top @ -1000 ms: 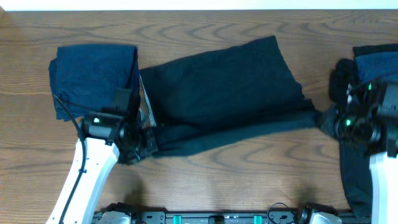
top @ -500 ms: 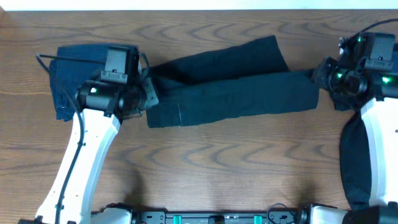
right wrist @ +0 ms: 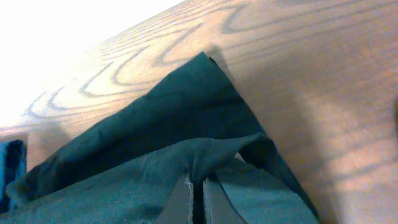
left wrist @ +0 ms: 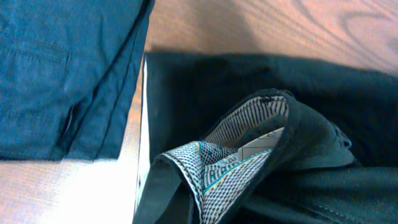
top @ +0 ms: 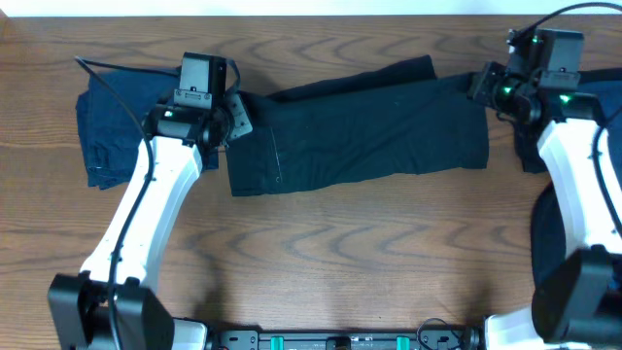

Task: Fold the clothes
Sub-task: 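Lower the folded edges onto the top edge and release both grippers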

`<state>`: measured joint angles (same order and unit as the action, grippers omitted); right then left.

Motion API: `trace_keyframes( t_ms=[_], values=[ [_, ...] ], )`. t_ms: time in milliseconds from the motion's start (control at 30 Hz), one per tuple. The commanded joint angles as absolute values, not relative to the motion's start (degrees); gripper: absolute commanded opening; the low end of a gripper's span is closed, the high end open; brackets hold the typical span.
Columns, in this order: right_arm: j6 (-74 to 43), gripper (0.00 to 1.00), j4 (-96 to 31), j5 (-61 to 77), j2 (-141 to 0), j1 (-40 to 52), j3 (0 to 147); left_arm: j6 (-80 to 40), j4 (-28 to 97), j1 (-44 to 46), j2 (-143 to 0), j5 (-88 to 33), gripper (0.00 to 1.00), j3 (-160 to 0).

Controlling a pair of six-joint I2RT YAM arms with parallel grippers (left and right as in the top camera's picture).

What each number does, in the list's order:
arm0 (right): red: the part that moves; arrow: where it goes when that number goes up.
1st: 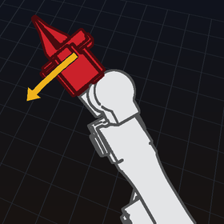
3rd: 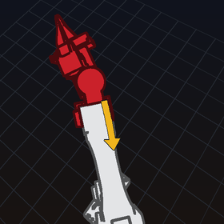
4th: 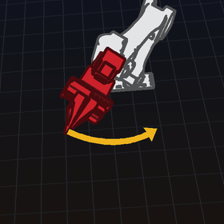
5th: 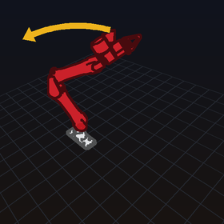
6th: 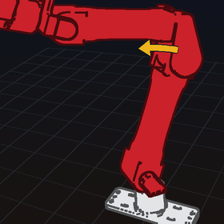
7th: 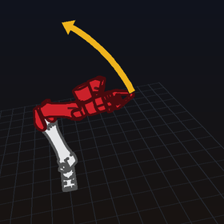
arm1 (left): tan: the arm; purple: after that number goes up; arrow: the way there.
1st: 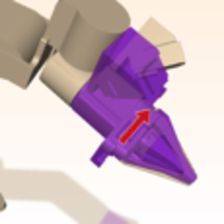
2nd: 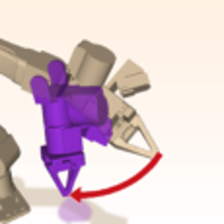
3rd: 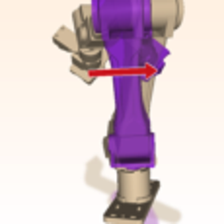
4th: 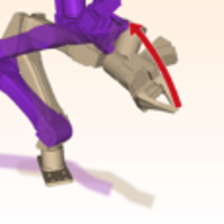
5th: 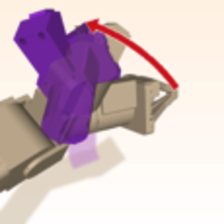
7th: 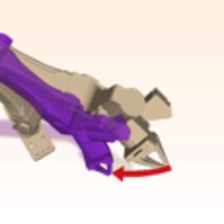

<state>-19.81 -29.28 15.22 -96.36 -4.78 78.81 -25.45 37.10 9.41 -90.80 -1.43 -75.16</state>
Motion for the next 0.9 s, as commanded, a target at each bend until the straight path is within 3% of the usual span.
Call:
trace_keyframes(
  t_ms=[0,533,867],
  values=[
    [-18.0,0.01,-26.2,12.0,-100.6,-4.6,80.0,-25.1,34.5,8.1,-93.8,2.7,0.06,-76.2],
    [-13.0,0.01,1.0,11.8,-120.1,-3.1,80.0,-23.8,18.3,8.0,-112.0,2.7,0.06,-76.2],
    [-11.5,0.01,3.2,14.9,-120.2,-1.3,80.1,-24.1,20.8,8.1,-111.3,3.3,0.06,-76.2]
  ],
)
